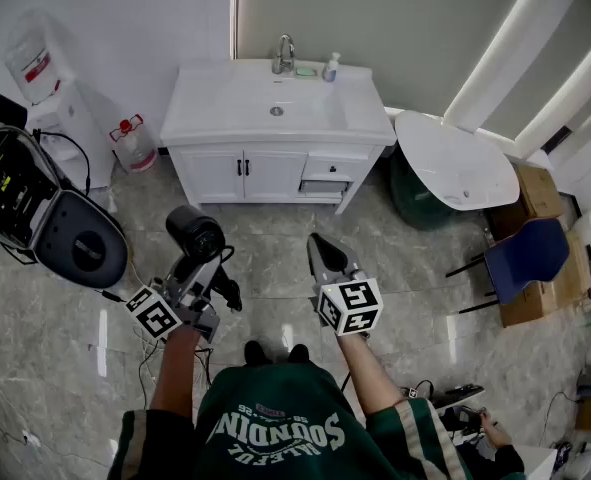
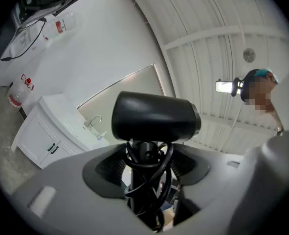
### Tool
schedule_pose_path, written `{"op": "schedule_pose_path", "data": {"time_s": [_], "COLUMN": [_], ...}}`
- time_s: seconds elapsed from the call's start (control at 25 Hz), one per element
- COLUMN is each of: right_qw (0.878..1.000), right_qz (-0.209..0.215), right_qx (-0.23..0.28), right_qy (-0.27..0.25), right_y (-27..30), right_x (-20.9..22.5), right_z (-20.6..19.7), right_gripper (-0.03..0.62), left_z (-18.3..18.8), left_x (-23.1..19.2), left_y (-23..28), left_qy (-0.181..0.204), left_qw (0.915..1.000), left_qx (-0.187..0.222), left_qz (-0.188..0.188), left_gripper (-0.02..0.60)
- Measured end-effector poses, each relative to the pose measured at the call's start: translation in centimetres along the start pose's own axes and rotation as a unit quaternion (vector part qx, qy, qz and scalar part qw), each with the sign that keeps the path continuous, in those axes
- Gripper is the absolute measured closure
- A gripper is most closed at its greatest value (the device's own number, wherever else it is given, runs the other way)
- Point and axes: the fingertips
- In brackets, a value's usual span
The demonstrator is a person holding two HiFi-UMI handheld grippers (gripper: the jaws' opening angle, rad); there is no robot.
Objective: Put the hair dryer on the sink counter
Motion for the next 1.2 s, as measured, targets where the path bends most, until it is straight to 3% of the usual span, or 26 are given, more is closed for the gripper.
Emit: {"op": "schedule_pose_path", "data": {"time_s": [0.56,0.88,1.2], "right_qw": [1.0,1.0,0.999], "right_qz": [-0.008,-0.01,-0.01], "right_qx": [0.006,-0.009,-0.013], "right_qy": [0.016,0.026,0.034], "right_y": [2.7,4.2,7.6], "right_x": [-0.5,-1.2,0.7], "right_z": [0.2,-1.6,-2.3], "right_gripper": [0.588,0.588,0.588], "left_z": [1.3,1.6,2.4], "left_x": [-2.4,-4.5,-7.5], "left_y": [0.3,0.1,2.3], "left_qy": [-0.002,-0.008,-0.011], "left_qw": [0.9999,0.9997,0.9996], "left_qx": [-0.012,-0.022,-0.026], "left_qz": [0.0,0.004,0.009], "left_gripper": [0.268,0.268,0.268]}}
Point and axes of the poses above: the fingertips, and each gripper's own axes: y forward along the fingers, x to its right, z out of its top, and after that the axes turned 3 degrees about -y, right-handed
